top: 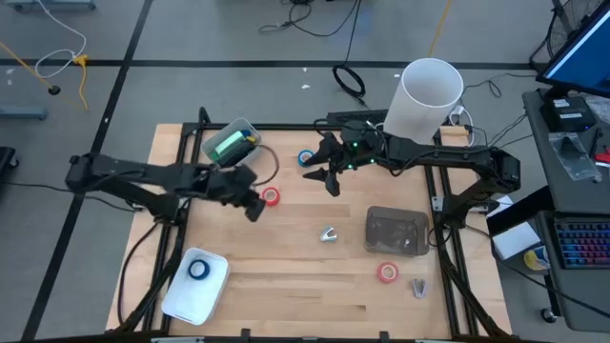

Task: Pick and place Stapler, Stapler remover, tape
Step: Put the orange tape into the white bin, then put the light blue tape into the white bin

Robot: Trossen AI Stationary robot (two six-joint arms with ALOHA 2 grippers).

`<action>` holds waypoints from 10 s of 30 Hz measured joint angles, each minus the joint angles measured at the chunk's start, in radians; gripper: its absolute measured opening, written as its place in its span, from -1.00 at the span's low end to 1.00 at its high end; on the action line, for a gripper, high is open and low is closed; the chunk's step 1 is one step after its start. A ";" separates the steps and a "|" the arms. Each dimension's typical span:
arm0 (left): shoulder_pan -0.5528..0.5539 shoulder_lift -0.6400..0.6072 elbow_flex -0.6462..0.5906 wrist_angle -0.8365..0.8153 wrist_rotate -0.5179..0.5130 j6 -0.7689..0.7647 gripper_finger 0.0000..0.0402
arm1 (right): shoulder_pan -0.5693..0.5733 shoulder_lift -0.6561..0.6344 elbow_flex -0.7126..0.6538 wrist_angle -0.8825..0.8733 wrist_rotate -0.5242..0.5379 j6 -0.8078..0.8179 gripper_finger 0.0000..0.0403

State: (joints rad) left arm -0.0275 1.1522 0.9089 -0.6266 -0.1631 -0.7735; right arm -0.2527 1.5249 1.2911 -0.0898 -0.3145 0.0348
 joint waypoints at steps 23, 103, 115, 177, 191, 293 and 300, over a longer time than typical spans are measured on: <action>0.453 0.524 0.421 -0.080 0.178 0.702 -0.13 | -0.002 -0.069 0.000 -0.112 -0.001 0.071 -0.12; -0.474 0.148 0.474 -0.890 0.383 -0.948 -0.83 | -0.003 -0.066 -0.001 -0.161 0.005 -0.127 -0.16; -0.809 0.273 0.474 -0.796 0.424 -1.532 -0.83 | -0.003 -0.066 -0.001 -0.104 0.003 -0.126 -0.16; -0.806 0.478 0.063 -0.471 0.767 -1.161 -0.38 | -0.003 -0.066 -0.001 -0.063 0.005 -0.038 -0.16; -0.753 0.323 0.078 -0.498 0.419 -1.225 -0.38 | -0.003 -0.066 -0.001 -0.064 0.004 -0.038 -0.16; 0.584 0.898 0.557 0.192 0.267 0.577 0.04 | -0.003 -0.066 -0.001 -0.200 0.236 0.182 -0.16; 0.593 0.898 0.557 0.190 0.247 0.553 0.04 | -0.003 -0.066 -0.001 -0.199 0.236 0.193 -0.16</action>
State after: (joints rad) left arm 0.5659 2.0506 1.4662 -0.4370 0.0838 -0.2203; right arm -0.2562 1.4586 1.2900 -0.2890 -0.0788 0.2279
